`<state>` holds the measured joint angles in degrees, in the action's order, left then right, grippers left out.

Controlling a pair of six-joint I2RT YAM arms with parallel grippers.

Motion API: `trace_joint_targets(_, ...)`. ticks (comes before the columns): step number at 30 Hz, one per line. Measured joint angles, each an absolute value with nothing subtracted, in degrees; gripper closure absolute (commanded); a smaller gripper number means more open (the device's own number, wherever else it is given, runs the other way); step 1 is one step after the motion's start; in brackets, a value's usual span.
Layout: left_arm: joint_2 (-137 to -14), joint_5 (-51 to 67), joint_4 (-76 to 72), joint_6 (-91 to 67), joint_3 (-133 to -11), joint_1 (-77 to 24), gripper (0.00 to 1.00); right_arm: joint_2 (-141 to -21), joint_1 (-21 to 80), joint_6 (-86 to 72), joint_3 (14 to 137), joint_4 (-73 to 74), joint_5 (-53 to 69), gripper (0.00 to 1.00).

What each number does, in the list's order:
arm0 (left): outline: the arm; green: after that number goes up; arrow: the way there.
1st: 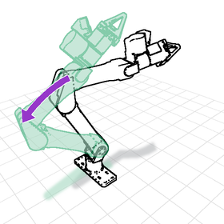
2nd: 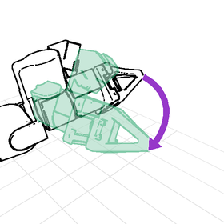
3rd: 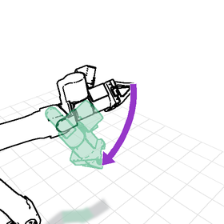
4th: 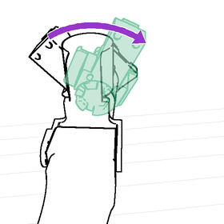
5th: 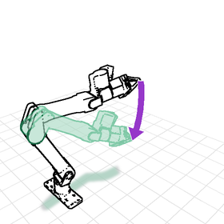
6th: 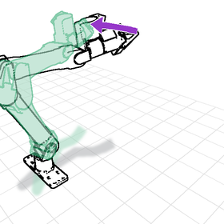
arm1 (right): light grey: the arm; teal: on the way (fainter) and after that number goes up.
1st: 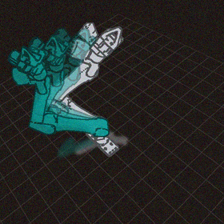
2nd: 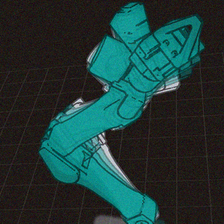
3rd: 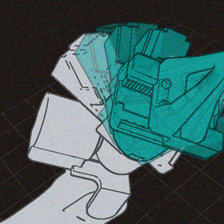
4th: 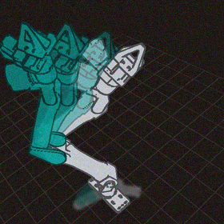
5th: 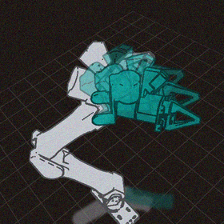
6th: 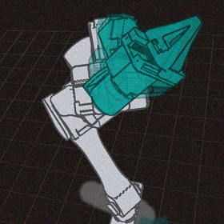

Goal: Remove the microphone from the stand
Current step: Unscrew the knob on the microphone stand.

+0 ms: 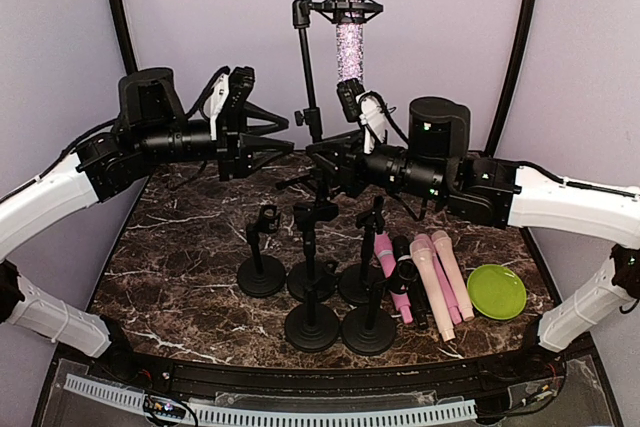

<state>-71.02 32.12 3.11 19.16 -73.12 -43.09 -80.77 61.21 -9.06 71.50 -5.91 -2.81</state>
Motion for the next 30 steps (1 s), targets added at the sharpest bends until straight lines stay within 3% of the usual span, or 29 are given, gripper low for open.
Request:
trace_joint_targets(9, -72.8, 29.9, 2.5, 20.4, -74.0, -43.4, 0.50, -81.0, 61.2, -9.1, 71.5, -4.5, -2.2, 1.00)
trace_joint_targets(18, -73.6, 29.4, 0.5, 20.3, -75.0, -43.4, 0.63, -81.8, 61.3, -9.1, 71.5, -2.9, -1.2, 1.00)
trace_joint_targets(25, -74.2, 29.5, 0.5, 20.3, -75.0, -43.7, 0.54, -81.8, 61.3, -9.1, 71.5, -2.9, -1.3, 1.00)
trace_joint_targets(30, -74.3, 29.4, 0.9, 20.1, -75.0, -43.7, 0.56, -81.8, 61.3, -9.1, 71.5, -2.9, -1.3, 1.00)
